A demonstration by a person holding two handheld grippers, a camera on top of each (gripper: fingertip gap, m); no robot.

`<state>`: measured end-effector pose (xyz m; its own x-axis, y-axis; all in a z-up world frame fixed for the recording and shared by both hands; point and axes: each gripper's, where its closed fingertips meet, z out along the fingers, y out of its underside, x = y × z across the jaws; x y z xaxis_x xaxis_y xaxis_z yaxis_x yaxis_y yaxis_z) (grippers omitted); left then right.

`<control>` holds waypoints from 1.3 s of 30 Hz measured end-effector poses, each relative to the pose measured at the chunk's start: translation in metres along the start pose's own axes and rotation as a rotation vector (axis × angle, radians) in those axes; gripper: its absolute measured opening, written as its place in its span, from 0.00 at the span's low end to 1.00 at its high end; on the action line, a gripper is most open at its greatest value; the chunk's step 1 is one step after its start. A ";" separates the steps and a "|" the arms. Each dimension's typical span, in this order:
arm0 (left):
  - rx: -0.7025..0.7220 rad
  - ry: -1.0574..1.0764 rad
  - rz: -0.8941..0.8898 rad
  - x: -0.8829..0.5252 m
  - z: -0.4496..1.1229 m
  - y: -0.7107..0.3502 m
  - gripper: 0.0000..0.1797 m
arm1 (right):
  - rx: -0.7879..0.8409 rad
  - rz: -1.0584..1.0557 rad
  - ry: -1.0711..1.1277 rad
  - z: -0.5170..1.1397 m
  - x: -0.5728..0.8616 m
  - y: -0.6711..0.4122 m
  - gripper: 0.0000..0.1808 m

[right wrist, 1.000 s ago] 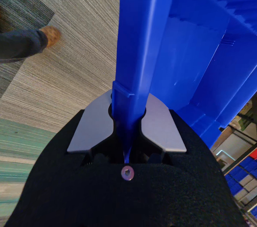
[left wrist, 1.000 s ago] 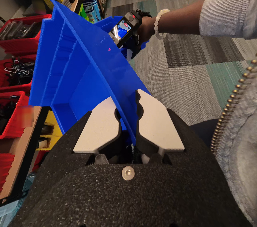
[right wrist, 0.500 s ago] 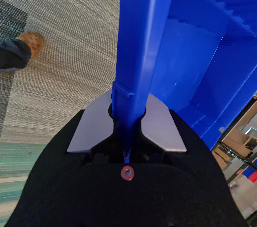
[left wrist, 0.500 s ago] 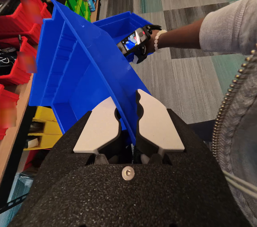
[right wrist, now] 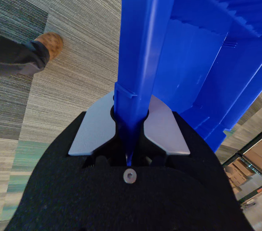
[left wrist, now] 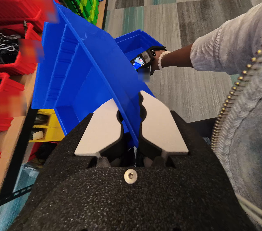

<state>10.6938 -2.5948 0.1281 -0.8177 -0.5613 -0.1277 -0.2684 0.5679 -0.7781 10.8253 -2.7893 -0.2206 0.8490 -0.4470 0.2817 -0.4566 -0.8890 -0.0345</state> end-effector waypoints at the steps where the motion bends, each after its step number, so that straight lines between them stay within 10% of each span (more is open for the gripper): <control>1: 0.000 -0.016 0.003 -0.005 -0.009 -0.005 0.09 | 0.005 -0.001 -0.002 -0.009 0.001 -0.003 0.16; 18: 0.101 -0.147 0.113 0.011 -0.137 -0.058 0.09 | 0.181 -0.116 0.203 -0.268 0.061 -0.023 0.16; 39: 0.117 0.030 0.330 0.233 0.012 -0.203 0.07 | 0.072 -0.131 0.375 -0.415 0.098 0.337 0.16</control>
<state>10.5641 -2.8476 0.2489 -0.8659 -0.3401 -0.3667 0.0712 0.6419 -0.7635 10.6445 -3.0914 0.1938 0.7365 -0.2745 0.6182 -0.3200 -0.9466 -0.0390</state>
